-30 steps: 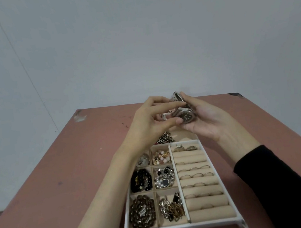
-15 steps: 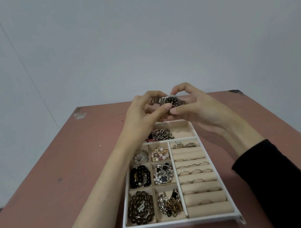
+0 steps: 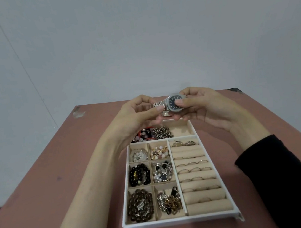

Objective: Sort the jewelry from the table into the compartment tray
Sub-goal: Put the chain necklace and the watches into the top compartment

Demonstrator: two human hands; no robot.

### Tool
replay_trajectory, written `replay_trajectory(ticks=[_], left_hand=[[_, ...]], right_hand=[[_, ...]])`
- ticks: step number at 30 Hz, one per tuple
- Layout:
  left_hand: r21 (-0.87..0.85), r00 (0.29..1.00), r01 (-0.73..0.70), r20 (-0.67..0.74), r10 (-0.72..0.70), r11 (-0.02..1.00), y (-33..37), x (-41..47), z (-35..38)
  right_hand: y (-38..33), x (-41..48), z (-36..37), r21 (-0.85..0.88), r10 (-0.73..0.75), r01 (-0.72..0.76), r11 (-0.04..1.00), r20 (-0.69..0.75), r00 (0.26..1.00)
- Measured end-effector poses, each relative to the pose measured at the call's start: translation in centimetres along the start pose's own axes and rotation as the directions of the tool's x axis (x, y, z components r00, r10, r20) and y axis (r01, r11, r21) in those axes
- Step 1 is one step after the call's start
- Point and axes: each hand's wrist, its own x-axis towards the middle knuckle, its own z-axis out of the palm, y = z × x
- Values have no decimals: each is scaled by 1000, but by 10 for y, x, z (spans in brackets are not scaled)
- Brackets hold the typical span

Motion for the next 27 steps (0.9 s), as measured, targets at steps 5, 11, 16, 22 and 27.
replay_trajectory(ticks=[5, 11, 16, 22, 27], left_hand=[[365, 981, -35, -165, 101, 930, -9, 5, 0], [665, 950, -65, -186, 250, 744, -25, 11, 5], [812, 956, -55, -125, 265, 581, -29, 11, 5], [853, 964, -32, -111, 240, 522, -28, 11, 6], [872, 973, -17, -99, 211, 489, -28, 12, 5]], right_hand=[[6, 4, -4, -277, 8, -51, 960, -157, 988], [13, 5, -3, -546, -3, -136, 826, -246, 969], [25, 12, 0, -764, -46, -170, 622, -253, 966], [26, 13, 4, -861, -52, -136, 490, -185, 981], [26, 13, 1, -905, -108, -104, 413, -162, 981]])
